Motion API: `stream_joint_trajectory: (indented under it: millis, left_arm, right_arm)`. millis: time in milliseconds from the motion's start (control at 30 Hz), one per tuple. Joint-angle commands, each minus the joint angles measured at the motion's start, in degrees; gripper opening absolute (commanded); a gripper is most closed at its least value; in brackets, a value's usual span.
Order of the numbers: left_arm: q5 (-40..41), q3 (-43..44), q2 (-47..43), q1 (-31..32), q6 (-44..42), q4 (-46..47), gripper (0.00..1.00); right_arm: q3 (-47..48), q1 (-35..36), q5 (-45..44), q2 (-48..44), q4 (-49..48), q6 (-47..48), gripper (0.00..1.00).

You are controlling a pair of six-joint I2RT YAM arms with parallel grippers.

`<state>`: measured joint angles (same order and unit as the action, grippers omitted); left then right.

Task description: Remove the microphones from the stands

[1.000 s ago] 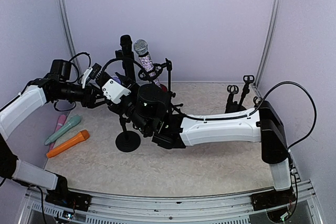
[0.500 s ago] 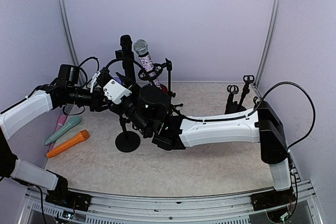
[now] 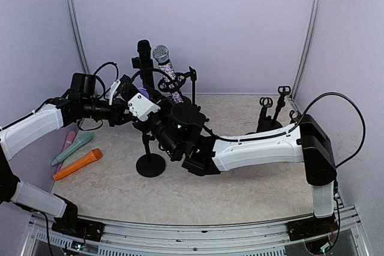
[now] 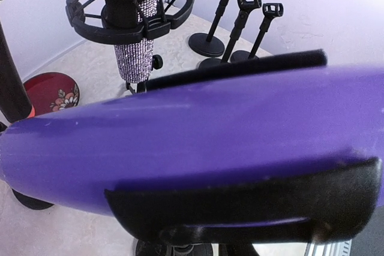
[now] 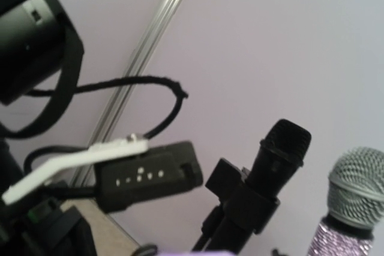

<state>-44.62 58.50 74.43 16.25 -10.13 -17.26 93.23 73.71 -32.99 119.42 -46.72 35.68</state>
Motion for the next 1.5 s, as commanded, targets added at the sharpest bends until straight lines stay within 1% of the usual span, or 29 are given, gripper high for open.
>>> stream_joint_trajectory:
  millis: [0, 200, 467, 700, 900, 1067, 1167, 1267, 1300, 1467]
  left_arm:
    - [10.37, -0.9, 1.77, -0.78, -0.38, 4.45, 0.0]
    - [12.62, -1.13, 3.06, -0.46, -0.8, 5.87, 0.0]
    - [15.54, -1.57, 4.1, 0.96, -1.63, 8.46, 0.0]
    - [17.87, -0.59, 5.82, 2.29, -2.61, 8.22, 0.0]
    - [19.82, -0.58, 6.12, 2.47, -3.34, 7.69, 0.0]
    - [18.49, -0.26, 6.06, 2.56, -4.21, 6.77, 0.0]
    - [13.7, 1.15, 6.23, 2.73, -5.81, 3.57, 0.01]
    - [7.14, 3.35, 5.63, 3.79, -8.26, -1.37, 0.17]
    - [5.26, 3.87, 5.21, 4.32, -8.97, -2.87, 0.24]
    - [0.39, 6.43, 3.26, 5.59, -13.75, -11.77, 0.74]
  right_arm:
    - [-3.44, 3.32, 1.12, -6.72, -7.28, 1.57, 0.0]
    - [-7.65, 6.03, -0.39, -11.63, -10.46, 5.68, 0.0]
    - [-11.98, 10.39, -3.91, -18.16, -11.29, 8.66, 0.0]
    - [-15.35, 13.02, -7.81, -21.63, -13.9, 10.51, 0.0]
    - [-18.77, 14.24, -9.81, -24.61, -15.34, 9.51, 0.0]
    - [-19.24, 15.4, -10.57, -26.17, -14.46, 9.06, 0.0]
    - [-19.34, 15.9, -11.61, -26.65, -13.96, 9.35, 0.0]
    - [-19.64, 15.97, -12.88, -27.02, -13.52, 9.39, 0.0]
    - [-19.92, 16.0, -13.32, -27.12, -13.56, 9.45, 0.0]
    - [-20.29, 15.61, -16.19, -27.12, -12.16, 8.77, 0.0]
